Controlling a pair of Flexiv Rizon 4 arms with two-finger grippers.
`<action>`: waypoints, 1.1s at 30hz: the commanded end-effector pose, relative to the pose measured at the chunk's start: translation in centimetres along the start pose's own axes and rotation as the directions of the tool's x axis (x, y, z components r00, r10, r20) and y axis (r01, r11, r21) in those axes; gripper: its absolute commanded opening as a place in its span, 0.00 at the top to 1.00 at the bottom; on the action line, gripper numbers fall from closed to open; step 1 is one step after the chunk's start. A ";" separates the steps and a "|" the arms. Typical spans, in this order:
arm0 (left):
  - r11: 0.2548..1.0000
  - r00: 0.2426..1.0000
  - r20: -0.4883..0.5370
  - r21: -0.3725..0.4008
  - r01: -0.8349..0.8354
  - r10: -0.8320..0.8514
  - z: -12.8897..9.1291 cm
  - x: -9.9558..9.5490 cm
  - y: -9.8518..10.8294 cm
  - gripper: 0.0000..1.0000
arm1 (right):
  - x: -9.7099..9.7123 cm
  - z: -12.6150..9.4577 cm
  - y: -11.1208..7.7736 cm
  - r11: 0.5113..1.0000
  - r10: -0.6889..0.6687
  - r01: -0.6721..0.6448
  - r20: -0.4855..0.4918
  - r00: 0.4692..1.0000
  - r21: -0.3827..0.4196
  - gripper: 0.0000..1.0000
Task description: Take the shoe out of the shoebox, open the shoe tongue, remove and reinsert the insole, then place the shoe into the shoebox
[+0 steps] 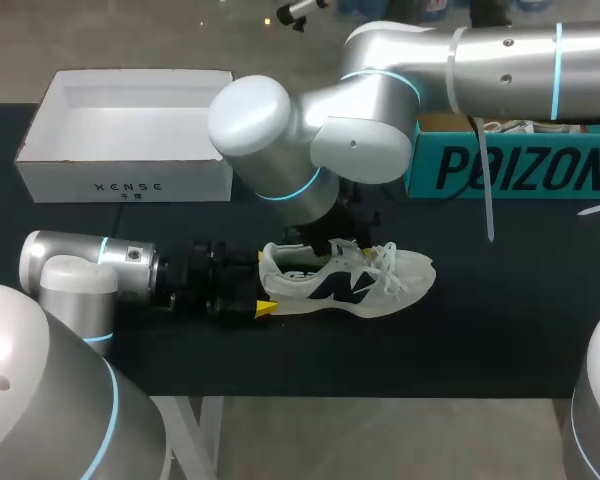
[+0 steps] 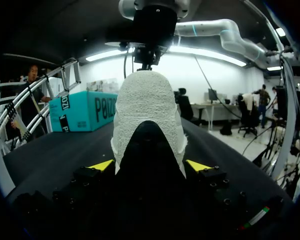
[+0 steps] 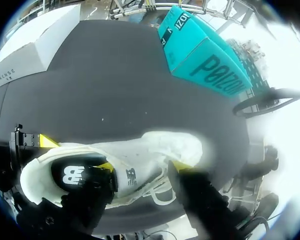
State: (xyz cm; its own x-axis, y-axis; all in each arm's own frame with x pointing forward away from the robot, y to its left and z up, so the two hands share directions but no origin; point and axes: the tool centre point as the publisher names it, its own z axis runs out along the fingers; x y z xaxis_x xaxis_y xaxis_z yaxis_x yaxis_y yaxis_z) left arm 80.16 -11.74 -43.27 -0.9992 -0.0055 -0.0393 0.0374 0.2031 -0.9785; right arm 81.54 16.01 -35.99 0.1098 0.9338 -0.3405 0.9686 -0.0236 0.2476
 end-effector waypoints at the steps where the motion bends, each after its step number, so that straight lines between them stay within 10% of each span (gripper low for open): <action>1: 1.000 1.000 -0.002 0.000 0.001 -0.001 0.1 0.0 0.1 1.00 | -1.1 0.1 0.4 1.000 0.014 -0.014 -0.019 1.000 0.010 0.78; 9: 1.000 1.000 -0.002 0.000 0.001 -0.001 0.1 0.0 0.1 1.00 | -2.8 -0.5 0.8 0.999 0.048 -0.048 -0.034 0.998 0.014 0.74; 15: 1.000 1.000 -0.002 0.000 0.001 -0.001 0.1 0.0 0.1 1.00 | -3.7 -0.6 1.1 0.997 0.071 -0.071 -0.040 0.997 0.015 1.00; 33: 1.000 1.000 -0.002 0.000 0.001 -0.001 0.1 0.0 0.1 1.00 | -7.7 0.4 2.3 0.978 0.202 -0.198 -0.077 0.976 0.061 1.00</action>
State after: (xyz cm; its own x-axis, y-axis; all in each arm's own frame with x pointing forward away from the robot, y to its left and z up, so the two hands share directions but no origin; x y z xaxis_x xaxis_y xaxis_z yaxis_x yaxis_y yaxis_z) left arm 80.18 -11.77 -43.25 -0.9992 -0.0053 -0.0390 0.0371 0.2028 -0.9785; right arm 82.93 9.80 -33.27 0.2905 0.9232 -0.2515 0.9391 -0.2247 0.2599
